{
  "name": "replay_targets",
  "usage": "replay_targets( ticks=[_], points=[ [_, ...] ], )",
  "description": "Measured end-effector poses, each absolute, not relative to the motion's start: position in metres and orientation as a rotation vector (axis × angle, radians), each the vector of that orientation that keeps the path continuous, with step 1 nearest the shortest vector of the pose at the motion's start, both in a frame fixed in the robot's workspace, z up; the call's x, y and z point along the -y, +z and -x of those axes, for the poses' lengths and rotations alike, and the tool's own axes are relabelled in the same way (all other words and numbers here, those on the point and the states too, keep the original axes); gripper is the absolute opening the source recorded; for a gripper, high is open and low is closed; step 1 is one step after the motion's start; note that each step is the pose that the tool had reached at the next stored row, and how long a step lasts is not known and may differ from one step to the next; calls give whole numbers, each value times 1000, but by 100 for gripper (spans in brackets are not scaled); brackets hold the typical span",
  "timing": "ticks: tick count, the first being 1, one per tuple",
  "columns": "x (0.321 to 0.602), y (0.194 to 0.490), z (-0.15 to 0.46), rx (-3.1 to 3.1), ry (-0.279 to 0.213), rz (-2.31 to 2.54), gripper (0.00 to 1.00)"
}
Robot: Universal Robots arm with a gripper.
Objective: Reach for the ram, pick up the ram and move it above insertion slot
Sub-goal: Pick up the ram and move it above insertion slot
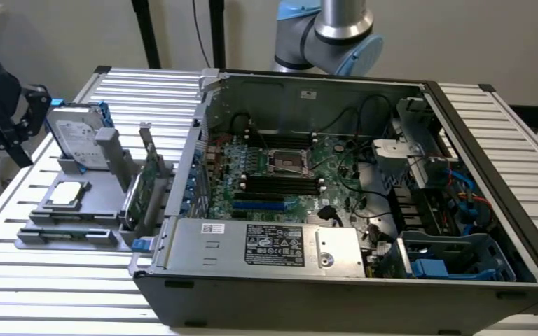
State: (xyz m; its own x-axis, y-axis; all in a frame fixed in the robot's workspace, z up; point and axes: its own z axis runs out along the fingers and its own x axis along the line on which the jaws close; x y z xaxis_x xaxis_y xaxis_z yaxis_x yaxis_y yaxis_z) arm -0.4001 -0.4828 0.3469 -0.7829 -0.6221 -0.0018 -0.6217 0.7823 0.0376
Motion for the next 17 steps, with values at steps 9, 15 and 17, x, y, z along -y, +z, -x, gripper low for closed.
replay_targets(
  ticks=[9, 15, 17],
  points=[
    [483, 346, 400, 2863, -53, -1269, 11],
    [483, 345, 400, 2792, -48, -1426, 11],
    [483, 345, 400, 2766, -47, -1478, 11]
  ],
)
